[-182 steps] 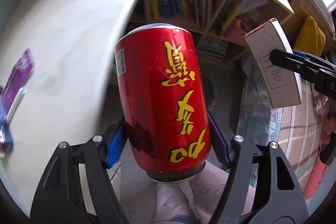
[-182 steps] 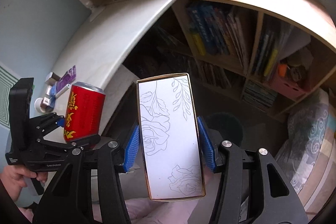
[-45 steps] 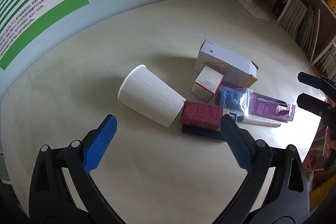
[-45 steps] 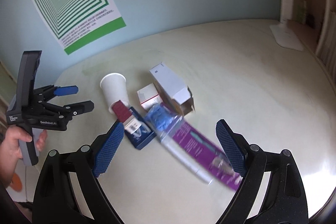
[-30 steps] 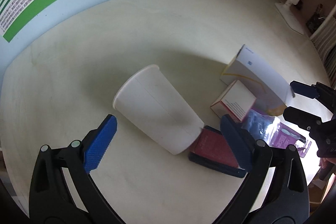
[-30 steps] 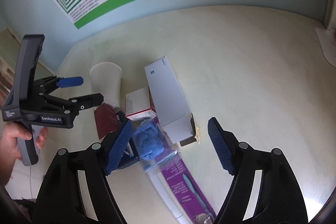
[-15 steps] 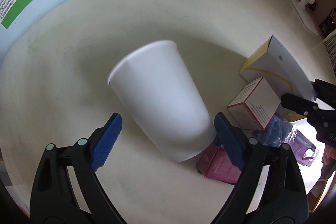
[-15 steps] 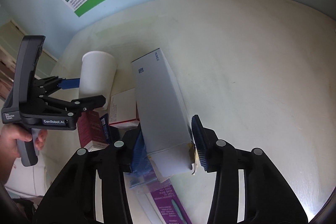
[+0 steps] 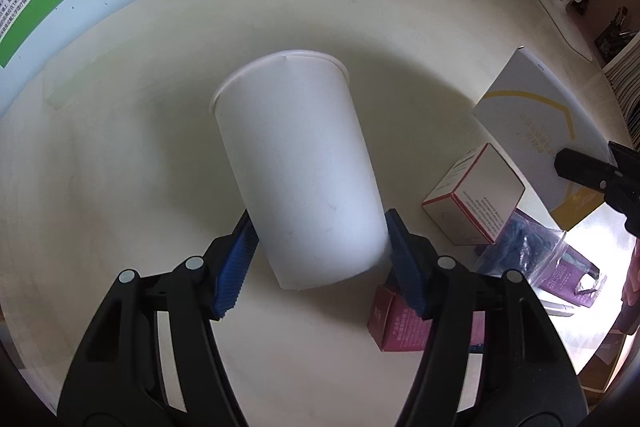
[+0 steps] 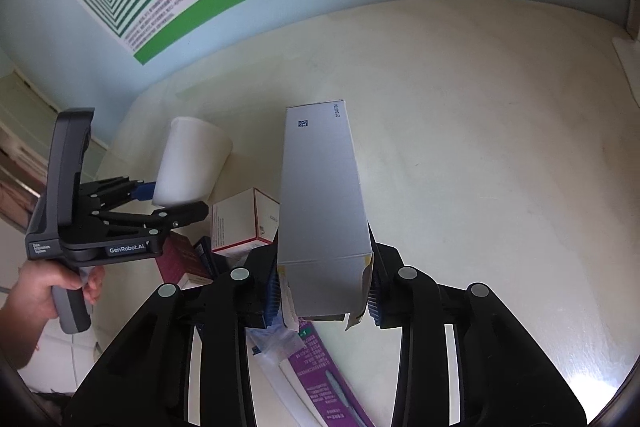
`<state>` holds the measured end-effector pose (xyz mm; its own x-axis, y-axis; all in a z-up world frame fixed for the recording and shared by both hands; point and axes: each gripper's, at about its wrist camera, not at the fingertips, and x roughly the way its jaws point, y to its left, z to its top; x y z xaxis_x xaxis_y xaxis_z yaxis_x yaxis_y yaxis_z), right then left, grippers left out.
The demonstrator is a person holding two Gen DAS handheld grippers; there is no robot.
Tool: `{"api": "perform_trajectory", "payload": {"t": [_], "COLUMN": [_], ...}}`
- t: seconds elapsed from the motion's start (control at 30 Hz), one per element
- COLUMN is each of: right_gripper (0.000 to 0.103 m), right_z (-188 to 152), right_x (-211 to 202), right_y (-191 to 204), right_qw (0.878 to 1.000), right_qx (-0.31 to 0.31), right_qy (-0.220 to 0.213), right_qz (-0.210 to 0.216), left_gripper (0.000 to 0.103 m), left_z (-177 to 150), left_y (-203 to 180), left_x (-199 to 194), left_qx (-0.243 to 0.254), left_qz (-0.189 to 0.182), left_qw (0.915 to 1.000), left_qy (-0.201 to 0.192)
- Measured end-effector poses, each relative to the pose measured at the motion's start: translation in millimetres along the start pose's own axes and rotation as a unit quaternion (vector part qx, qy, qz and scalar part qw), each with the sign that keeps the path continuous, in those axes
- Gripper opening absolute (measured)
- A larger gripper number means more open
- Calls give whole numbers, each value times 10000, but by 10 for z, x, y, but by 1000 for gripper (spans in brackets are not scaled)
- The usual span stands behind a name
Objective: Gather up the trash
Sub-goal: 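Carry the paper cup and white box to the wastebasket and release both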
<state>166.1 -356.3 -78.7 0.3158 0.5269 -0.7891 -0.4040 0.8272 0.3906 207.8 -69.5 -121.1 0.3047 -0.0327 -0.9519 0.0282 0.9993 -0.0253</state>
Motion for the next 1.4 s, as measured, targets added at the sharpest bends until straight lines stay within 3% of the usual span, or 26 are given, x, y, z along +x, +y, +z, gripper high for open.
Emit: {"api": "perform_trajectory", "payload": {"t": [0.4, 0.8, 1.1, 1.4], "right_gripper": [34, 34, 34, 34], "right_z": [-185, -820, -1429, -2248], "right_x": [-569, -1119, -1631, -2172], "right_y": [80, 170, 377, 450], "right_qw": [9975, 9836, 9617, 9257], "right_qx": [154, 834, 1368, 2118], "right_qy": [-549, -1175, -1720, -2189], "right_qz": [-410, -1083, -1638, -2241], "left_gripper": [56, 55, 54, 54], "left_z": [-90, -299, -494, -672], "left_y": [-142, -431, -625, -1001], "left_x": [-485, -805, -1198, -1565], "left_qx": [412, 1152, 1758, 2476], "left_qz": [-150, -558, -825, -1214], "left_qw": [9974, 9872, 9702, 9448], "left_qy": [-566, -953, -1448, -1769]}}
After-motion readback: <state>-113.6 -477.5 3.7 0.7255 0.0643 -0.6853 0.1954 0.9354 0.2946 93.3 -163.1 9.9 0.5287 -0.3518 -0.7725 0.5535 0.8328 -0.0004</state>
